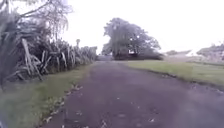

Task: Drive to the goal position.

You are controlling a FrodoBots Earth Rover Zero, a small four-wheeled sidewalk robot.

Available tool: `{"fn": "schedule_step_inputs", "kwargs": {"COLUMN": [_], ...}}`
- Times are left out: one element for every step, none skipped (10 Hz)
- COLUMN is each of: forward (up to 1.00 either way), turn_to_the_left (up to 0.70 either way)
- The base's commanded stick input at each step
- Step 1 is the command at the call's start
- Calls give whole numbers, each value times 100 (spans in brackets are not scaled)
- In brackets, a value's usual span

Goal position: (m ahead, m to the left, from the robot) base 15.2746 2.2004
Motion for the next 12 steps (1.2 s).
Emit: {"fn": "schedule_step_inputs", "kwargs": {"forward": [85,85,85,85,85,85,85,85,85,85,85,85], "turn_to_the_left": [0,-34,-34,-34,-34,-34,-34,-34,-34,-30,-31,-34]}}
